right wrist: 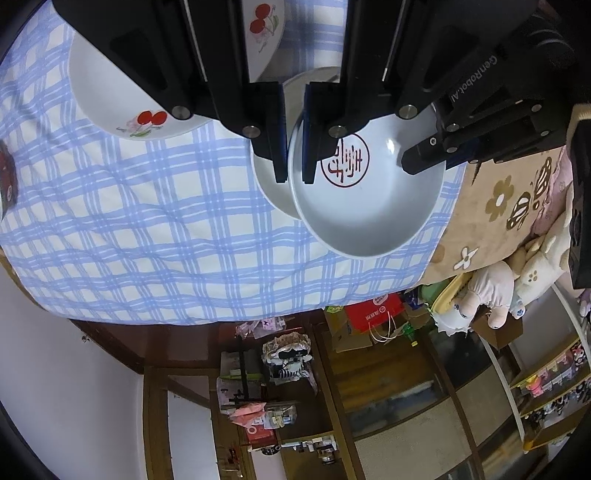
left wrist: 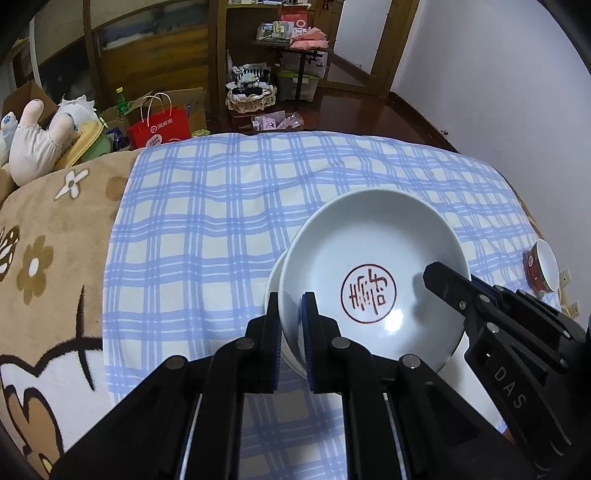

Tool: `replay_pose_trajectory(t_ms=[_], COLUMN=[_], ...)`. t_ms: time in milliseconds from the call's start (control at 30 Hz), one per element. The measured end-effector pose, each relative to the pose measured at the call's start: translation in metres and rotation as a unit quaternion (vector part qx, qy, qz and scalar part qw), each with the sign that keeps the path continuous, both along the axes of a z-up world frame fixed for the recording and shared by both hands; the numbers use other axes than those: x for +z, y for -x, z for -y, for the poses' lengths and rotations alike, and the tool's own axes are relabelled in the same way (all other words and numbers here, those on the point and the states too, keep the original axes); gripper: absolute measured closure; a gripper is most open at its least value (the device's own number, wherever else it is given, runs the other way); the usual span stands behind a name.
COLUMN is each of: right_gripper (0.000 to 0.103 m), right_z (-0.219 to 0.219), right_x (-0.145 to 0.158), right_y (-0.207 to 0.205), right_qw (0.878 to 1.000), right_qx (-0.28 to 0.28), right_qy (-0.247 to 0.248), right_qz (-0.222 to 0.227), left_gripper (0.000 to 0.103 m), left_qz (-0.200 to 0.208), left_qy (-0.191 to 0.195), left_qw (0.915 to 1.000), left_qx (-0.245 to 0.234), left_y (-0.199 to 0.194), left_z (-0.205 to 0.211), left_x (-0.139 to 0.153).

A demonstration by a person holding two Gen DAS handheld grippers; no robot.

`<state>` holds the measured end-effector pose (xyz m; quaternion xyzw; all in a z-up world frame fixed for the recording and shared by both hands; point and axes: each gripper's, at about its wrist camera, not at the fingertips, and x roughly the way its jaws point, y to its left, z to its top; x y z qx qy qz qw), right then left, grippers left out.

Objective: Organize plates and bowls
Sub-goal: 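Lower the small bowl into the large white bowl with both grippers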

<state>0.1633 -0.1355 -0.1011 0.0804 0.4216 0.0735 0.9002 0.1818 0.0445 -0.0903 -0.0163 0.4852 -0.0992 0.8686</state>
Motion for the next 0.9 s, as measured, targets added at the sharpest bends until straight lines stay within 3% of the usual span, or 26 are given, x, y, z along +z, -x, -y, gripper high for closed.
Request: replay_pose_trajectory(t_ms=[900], right_gripper=[0.095], right_z=[0.002], right_x=[-0.036], right_y=[-0.011], right_qw=[1.0], right_qx=[-0.008], right_qy=[0.004], right_qz=[-0.021], left_gripper=[0.093], left_qz=[-0.026], left_qy=[-0.011], left_qw=[0.9996], left_qx=[0.003], left_y=[-0.017], left_z=[0.007], left_x=[-0.028])
